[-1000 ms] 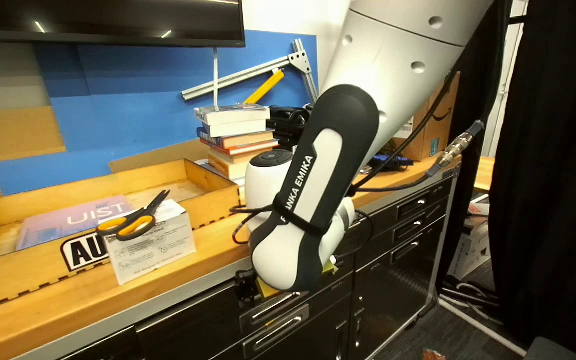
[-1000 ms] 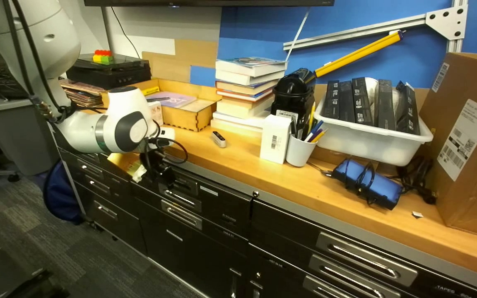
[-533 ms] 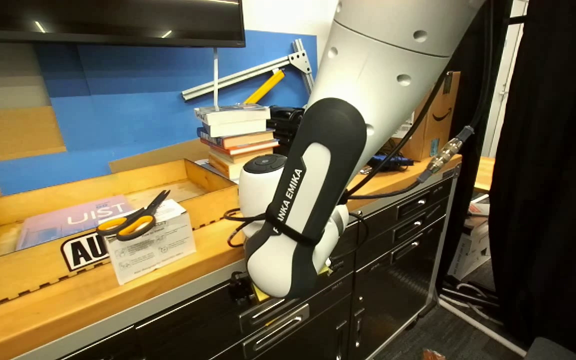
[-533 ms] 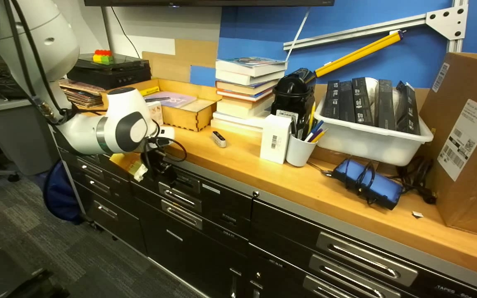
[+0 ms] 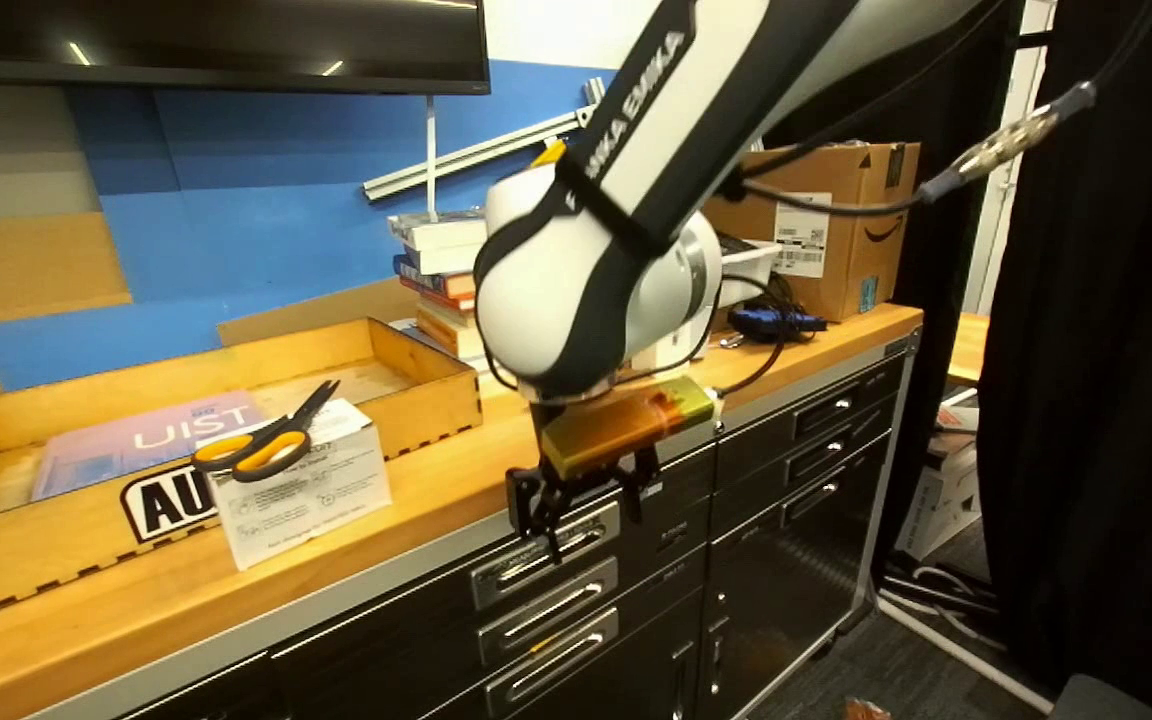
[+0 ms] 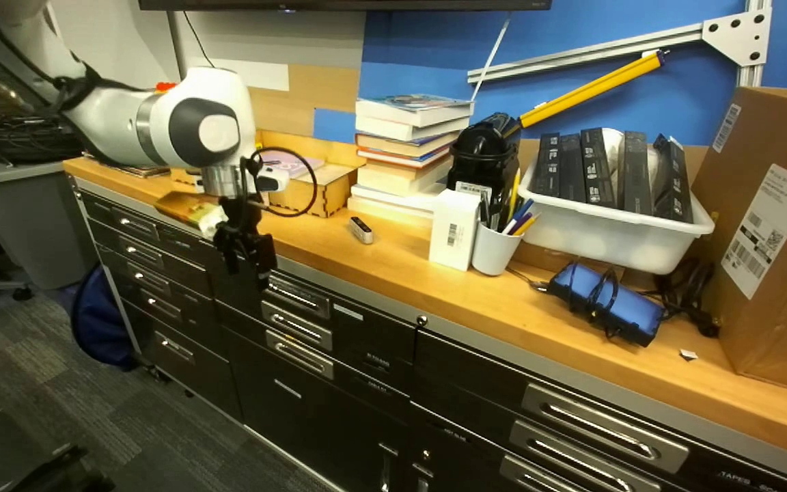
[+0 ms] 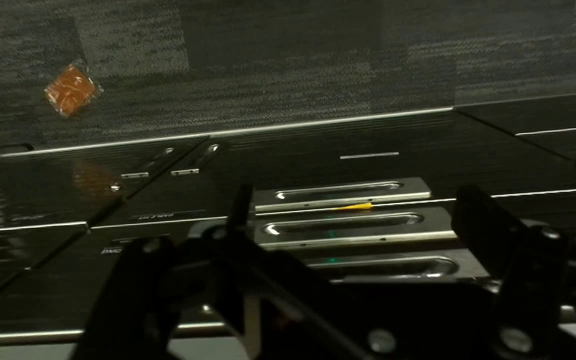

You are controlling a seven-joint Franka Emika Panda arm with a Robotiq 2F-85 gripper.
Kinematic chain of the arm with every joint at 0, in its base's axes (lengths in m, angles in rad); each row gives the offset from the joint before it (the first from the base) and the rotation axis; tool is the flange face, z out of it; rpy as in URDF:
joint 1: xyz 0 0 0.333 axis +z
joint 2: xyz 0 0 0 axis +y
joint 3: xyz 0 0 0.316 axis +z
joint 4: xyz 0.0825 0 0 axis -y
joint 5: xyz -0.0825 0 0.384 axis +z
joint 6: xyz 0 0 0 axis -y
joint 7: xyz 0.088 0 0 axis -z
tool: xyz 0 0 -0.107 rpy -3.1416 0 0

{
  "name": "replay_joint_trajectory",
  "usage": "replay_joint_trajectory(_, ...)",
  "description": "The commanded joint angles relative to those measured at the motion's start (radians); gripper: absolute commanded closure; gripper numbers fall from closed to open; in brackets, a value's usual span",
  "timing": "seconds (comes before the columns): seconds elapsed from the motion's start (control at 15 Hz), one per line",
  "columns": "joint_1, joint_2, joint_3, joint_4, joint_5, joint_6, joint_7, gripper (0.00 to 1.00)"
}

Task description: Put the blue lego brick in the open drawer then close the drawer

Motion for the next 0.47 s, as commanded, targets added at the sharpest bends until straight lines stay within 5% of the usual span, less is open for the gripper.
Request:
replay_joint_trajectory(0.0,-0.103,-0.206,0.094,-0.006,0.123,-0.219,-0.165,0.0)
replay_joint_trajectory(0.13,-0.141,-0.273,0.108,0.046,0.221,-0.402,-0.281,0.0)
replay_joint_trajectory(0.2,-0.139,-0.2,0.124,0.027,0.147,-0.289,-0.181,0.0)
replay_joint_trajectory(0.4,-0.16,-0.28,0.127,0.042,0.2,-0.395,-0.252,0.0)
